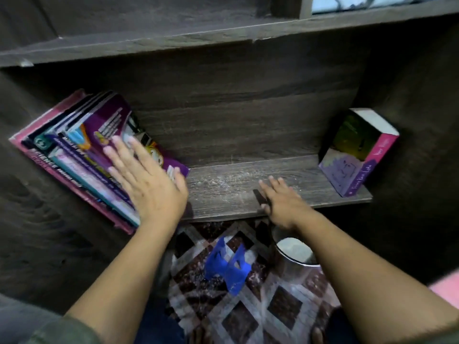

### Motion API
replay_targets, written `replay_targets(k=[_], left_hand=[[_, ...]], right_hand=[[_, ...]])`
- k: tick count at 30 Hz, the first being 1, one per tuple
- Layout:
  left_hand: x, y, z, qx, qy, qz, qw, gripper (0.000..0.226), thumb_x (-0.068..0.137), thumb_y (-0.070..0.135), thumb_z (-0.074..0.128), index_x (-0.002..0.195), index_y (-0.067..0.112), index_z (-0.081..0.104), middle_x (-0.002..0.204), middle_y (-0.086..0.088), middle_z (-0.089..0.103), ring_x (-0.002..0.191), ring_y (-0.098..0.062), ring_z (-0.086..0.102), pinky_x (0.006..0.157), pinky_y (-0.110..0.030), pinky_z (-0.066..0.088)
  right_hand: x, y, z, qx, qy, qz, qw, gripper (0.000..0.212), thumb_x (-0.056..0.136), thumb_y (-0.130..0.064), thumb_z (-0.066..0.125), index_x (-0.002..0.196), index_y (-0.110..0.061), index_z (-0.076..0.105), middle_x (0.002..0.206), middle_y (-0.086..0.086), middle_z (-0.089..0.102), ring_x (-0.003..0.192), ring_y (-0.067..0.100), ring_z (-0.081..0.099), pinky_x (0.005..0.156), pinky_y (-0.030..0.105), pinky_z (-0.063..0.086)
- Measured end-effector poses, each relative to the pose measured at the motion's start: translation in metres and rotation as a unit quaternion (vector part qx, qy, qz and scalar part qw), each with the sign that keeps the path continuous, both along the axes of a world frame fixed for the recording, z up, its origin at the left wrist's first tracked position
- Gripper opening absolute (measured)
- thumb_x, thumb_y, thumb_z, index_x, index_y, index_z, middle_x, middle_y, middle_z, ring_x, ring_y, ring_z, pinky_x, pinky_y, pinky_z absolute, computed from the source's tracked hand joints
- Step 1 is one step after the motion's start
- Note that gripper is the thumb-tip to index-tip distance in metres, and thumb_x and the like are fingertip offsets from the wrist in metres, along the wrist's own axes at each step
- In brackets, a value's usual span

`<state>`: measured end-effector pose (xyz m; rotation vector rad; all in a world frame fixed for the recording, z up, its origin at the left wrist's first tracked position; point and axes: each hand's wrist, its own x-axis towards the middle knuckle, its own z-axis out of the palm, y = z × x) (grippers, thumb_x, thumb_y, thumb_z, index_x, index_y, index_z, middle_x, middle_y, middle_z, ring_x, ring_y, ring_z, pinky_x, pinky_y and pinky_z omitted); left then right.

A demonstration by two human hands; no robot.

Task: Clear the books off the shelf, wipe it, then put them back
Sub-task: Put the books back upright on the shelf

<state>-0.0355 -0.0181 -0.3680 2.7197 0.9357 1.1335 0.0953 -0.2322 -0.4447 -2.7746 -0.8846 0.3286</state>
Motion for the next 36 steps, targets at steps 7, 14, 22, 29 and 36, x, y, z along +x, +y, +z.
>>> replay_targets(k=[7,14,22,29,36], left_hand=[[0.014,-0.156,-0.02,0.036,0.099,-0.366,0.925,0.073,0.086,0.031,0.059,0.148,0.005,0.031,0.155,-0.017,0.026,0.147,-0.034,0.013,0.116,-0.054,0.019],[0.047,-0.301,-0.06,0.153,0.149,-0.681,0.701,0.045,0.079,0.028,0.057,0.119,0.009,0.063,0.123,-0.012,0.06,0.117,-0.032,0.055,0.095,-0.046,0.047],[0.07,-0.427,-0.135,0.429,0.114,-0.756,0.48,0.016,0.083,0.001,0.056,0.072,0.012,0.059,0.07,-0.006,0.054,0.066,-0.025,0.053,0.066,-0.037,0.047],[0.098,-0.465,-0.178,0.517,0.371,-0.545,0.545,0.031,0.089,0.002,0.037,0.1,0.005,0.065,0.097,-0.016,0.065,0.1,-0.031,0.06,0.087,-0.041,0.037],[0.095,-0.468,-0.212,0.573,0.494,-0.451,0.473,0.036,0.099,-0.003,0.03,0.127,0.002,0.051,0.128,-0.014,0.056,0.115,-0.029,0.054,0.095,-0.042,0.043]], right_hand=[[-0.056,-0.157,0.023,0.071,-0.082,-0.12,0.987,0.06,0.094,-0.034,0.054,0.149,-0.021,0.033,0.152,0.009,0.035,0.142,0.027,0.029,0.116,0.036,0.026],[-0.159,-0.324,-0.082,0.015,0.037,-0.287,0.957,0.04,0.088,-0.029,0.054,0.126,-0.016,0.06,0.127,0.01,0.057,0.117,0.034,0.053,0.098,0.039,0.044],[-0.169,-0.395,-0.175,-0.04,0.131,-0.366,0.92,0.042,0.095,-0.034,0.051,0.136,-0.026,0.05,0.139,0.003,0.046,0.124,0.027,0.045,0.098,0.04,0.044],[-0.131,-0.415,-0.236,-0.078,0.096,-0.393,0.911,0.054,0.092,-0.018,0.052,0.144,-0.02,0.036,0.153,0.011,0.026,0.14,0.03,0.025,0.112,0.041,0.028],[-0.085,-0.449,-0.275,-0.167,0.085,-0.396,0.899,0.089,0.092,-0.038,0.06,0.153,-0.022,-0.002,0.16,0.017,-0.004,0.147,0.038,-0.002,0.119,0.047,0.003]])
